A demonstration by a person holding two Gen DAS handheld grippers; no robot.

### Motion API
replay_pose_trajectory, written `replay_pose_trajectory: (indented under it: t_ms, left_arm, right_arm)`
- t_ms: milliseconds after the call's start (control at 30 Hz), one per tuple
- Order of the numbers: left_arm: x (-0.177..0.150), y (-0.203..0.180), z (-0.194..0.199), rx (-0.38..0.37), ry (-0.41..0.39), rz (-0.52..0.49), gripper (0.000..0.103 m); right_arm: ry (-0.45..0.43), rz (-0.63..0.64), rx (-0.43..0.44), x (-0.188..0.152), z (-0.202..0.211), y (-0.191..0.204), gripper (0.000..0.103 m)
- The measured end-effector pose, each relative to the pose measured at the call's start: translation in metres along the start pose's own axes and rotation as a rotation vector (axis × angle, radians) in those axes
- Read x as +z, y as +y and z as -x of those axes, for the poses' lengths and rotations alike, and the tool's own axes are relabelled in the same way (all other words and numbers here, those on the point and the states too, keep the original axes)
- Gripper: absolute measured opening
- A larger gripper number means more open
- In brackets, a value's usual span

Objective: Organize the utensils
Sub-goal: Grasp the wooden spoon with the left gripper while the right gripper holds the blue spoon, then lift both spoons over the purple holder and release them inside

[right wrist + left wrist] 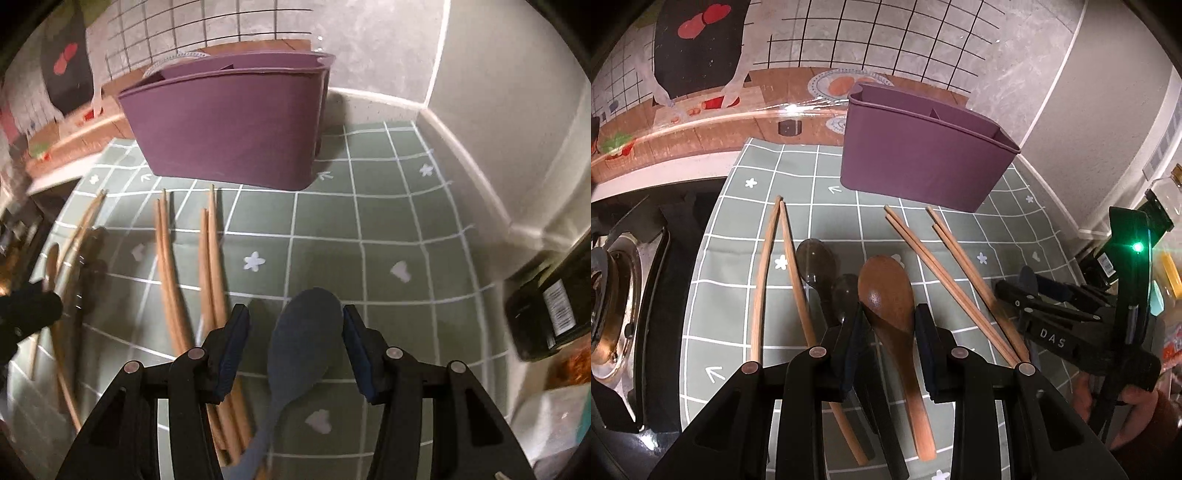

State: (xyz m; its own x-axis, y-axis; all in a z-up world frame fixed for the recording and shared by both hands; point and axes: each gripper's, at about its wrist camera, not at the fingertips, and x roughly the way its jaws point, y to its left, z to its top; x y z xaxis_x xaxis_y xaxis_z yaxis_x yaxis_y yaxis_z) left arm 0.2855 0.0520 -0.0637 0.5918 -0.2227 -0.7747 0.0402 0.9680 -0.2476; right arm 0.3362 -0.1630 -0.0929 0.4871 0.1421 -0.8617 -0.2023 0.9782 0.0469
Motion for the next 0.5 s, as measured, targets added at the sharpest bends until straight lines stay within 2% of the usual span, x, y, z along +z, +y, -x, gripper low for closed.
replay_pose_trajectory:
  t_ms: [67, 167, 367, 500]
  left_arm:
    - [0.0, 0.0, 0.002, -0.003, -0.005, -0.003, 0.03]
    - [0.0, 0.002, 0.003, -0.005, -0.004, -0.001, 0.03]
    - [-0.001, 0.002, 0.009, -0.013, -0.016, -0.018, 0.03]
    - [0.001, -0.002, 0.027, -0.021, -0.057, -0.053, 0.03]
  right_arm:
    - [0.001, -0.054, 0.051, -0.002, -0.001, -0.009, 0.047]
    - [-0.009, -0.08, 0.043, -0.004, 0.0, -0.014, 0.035]
    - [-0.042, -0.056, -0.006, -0.008, 0.014, -0.008, 0.034]
    - [-0.11, -0.038, -0.013, -0.006, 0.049, -0.005, 0.033]
